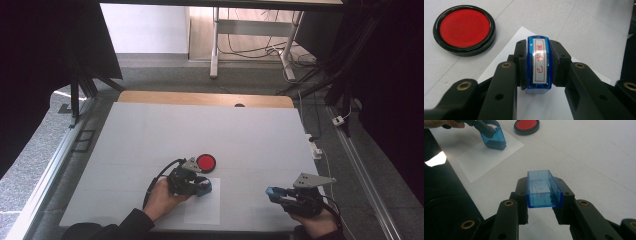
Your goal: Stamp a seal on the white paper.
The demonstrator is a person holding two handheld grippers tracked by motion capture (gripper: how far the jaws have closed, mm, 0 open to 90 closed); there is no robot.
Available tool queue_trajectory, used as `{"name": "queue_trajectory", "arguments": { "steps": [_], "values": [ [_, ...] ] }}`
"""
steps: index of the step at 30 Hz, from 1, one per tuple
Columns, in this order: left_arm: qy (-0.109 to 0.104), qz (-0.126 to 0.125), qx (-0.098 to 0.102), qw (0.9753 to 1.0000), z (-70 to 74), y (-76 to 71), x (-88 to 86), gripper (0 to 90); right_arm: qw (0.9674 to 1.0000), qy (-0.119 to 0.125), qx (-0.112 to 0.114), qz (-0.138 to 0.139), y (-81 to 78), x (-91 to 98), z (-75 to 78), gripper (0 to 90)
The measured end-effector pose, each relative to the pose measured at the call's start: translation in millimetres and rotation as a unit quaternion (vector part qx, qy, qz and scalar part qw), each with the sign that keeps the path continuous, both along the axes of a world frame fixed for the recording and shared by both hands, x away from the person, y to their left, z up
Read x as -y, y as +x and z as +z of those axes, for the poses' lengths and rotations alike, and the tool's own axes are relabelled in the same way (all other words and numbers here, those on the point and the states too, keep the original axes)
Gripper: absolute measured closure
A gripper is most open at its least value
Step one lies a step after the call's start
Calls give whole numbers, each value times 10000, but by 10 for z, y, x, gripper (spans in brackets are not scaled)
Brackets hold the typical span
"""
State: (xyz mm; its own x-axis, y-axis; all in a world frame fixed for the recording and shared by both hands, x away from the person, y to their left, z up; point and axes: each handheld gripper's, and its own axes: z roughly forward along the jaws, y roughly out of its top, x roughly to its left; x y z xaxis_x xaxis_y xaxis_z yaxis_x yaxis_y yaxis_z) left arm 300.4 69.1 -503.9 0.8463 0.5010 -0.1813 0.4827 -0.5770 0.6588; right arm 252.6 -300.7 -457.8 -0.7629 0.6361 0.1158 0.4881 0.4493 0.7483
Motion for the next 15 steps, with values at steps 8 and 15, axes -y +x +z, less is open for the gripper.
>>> {"name": "queue_trajectory", "arguments": {
  "steps": [8,15],
  "values": [
    [104,13,175,9998,5,-53,33,707,10000,3,-10,2,2,0,-1,683],
    [234,45,369,9990,10,-113,71,706,10000,2,-15,7,4,-4,-2,683]
  ]
}}
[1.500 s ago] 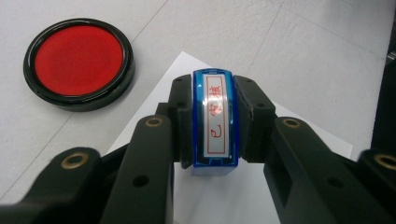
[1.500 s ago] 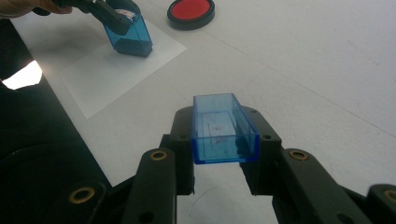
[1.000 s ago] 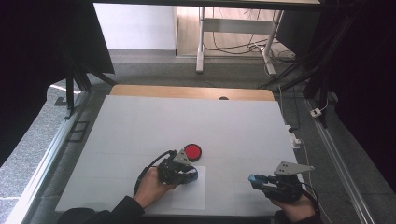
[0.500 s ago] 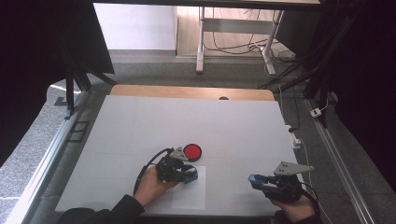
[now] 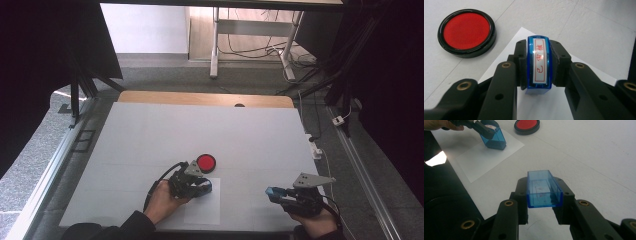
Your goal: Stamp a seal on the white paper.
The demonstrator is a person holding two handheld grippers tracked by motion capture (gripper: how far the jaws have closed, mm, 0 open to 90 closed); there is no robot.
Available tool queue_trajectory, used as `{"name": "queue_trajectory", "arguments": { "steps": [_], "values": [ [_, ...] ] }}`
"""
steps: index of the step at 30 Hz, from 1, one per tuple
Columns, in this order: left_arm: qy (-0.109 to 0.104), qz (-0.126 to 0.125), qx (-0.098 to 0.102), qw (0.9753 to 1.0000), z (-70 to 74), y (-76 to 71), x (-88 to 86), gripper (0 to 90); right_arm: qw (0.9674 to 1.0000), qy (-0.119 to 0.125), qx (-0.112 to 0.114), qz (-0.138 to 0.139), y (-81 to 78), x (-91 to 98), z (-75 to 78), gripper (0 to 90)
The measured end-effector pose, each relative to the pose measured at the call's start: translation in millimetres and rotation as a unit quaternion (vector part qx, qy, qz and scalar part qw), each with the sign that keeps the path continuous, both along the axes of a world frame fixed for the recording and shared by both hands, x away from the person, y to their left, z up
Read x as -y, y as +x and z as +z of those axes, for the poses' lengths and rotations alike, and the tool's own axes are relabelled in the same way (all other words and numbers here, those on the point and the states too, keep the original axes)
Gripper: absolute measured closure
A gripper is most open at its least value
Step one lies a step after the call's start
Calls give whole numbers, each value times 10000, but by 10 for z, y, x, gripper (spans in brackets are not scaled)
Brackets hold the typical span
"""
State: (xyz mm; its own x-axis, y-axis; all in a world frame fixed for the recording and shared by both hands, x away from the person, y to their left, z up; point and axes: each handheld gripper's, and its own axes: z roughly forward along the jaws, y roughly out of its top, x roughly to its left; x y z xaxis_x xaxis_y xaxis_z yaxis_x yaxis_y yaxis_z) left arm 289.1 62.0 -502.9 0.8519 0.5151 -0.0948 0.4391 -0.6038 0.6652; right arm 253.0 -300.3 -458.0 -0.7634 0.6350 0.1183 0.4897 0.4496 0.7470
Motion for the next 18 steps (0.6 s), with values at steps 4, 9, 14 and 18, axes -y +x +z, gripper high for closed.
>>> {"name": "queue_trajectory", "arguments": {
  "steps": [4,9,14,18],
  "values": [
    [-36,12,-17,10000,-6,5,-3,707,10000,4,-5,7,2,-2,-1,683],
    [-161,27,-182,9997,-16,47,-37,707,10000,-1,-9,8,2,-2,-2,684],
    [-321,49,-340,9989,-35,87,-76,707,10000,-5,-7,16,2,-2,-2,683],
    [-318,56,-278,9991,-39,70,-71,706,10000,-9,-5,21,2,-3,-2,683]
  ]
}}
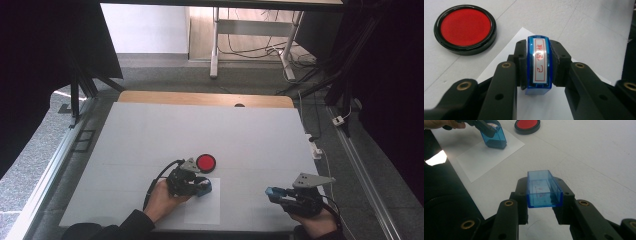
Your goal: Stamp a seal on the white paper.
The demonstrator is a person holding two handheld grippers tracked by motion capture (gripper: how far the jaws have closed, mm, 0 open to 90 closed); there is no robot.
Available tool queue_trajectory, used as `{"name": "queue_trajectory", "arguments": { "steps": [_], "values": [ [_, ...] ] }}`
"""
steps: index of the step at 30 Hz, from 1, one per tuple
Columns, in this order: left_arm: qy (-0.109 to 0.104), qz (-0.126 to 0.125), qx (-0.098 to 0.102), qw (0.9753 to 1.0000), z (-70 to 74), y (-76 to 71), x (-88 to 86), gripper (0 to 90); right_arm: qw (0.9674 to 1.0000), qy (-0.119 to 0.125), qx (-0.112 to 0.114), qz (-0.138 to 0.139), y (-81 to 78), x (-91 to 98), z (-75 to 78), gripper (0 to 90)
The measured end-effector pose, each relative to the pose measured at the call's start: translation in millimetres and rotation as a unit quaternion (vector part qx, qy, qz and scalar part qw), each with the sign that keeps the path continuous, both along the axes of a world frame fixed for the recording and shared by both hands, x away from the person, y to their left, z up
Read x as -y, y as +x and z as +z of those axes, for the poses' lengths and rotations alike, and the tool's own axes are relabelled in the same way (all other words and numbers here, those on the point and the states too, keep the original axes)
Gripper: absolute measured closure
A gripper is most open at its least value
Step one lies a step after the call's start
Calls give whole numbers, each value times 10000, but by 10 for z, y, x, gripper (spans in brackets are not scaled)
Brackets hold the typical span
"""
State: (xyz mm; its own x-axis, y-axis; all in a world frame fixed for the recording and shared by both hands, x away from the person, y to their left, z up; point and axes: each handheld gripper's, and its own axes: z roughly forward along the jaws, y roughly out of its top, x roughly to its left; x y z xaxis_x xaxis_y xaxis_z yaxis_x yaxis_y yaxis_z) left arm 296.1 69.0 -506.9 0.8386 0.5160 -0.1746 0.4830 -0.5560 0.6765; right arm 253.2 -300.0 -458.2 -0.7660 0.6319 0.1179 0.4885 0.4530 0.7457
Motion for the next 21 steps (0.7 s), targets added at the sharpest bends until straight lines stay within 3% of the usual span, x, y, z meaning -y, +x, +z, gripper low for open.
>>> {"name": "queue_trajectory", "arguments": {
  "steps": [11,21],
  "values": [
    [317,-137,160,9993,52,-21,55,704,10000,11,-4,-6,0,7,2,683],
    [315,-183,135,9992,88,-19,55,703,10000,32,-1,-12,-1,11,2,682]
  ]
}}
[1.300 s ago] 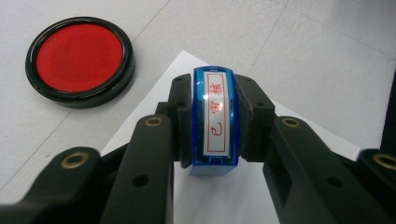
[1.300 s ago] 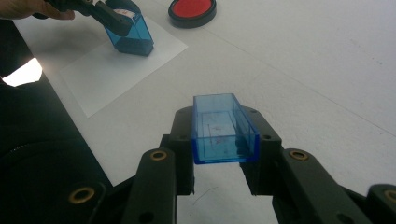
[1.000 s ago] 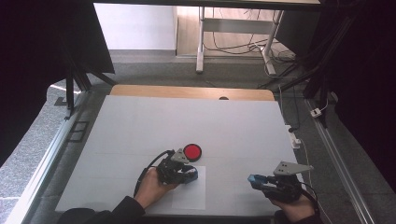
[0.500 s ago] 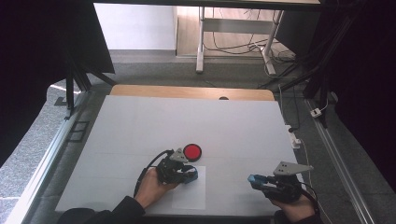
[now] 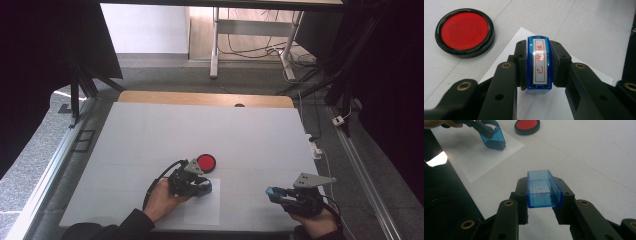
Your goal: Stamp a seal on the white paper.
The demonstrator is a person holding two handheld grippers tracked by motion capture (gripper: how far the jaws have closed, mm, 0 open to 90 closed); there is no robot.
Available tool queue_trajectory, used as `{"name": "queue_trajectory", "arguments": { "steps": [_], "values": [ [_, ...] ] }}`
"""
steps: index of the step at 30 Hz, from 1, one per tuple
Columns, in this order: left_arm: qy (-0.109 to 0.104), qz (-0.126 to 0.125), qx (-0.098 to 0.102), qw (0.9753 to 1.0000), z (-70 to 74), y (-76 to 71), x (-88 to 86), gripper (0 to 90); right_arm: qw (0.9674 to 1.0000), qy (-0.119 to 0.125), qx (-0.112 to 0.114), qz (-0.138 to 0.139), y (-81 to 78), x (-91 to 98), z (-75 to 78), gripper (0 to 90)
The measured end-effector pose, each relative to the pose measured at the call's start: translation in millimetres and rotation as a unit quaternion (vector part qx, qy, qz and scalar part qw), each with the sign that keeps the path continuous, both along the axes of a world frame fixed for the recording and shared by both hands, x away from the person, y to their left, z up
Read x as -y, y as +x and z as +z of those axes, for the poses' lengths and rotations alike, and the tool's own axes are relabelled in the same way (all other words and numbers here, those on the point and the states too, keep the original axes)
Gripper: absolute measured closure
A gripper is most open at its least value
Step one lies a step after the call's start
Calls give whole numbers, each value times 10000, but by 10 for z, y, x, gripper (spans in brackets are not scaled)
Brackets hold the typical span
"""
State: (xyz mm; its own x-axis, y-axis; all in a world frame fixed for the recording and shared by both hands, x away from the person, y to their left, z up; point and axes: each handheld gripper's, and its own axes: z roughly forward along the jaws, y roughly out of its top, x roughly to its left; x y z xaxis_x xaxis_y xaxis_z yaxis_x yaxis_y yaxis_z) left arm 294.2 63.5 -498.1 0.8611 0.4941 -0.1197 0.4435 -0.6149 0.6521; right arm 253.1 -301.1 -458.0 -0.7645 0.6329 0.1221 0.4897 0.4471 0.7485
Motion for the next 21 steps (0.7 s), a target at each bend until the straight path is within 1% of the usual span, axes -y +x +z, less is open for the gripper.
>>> {"name": "queue_trajectory", "arguments": {
  "steps": [5,12,15,19,21],
  "values": [
    [-72,-8,58,10000,51,-8,-17,703,10000,9,1,-7,0,0,-1,683],
    [-289,-44,54,9996,152,-12,-74,703,10000,-14,5,-1,-1,0,1,683],
    [-334,-61,65,9994,194,-15,-98,702,10000,-1,1,1,0,0,0,683],
    [-466,-61,50,9989,245,-12,-138,702,10000,0,6,-1,0,0,0,683],
    [-509,-80,76,9986,282,-14,-160,702,10000,12,10,-7,-1,0,-1,683]
  ]
}}
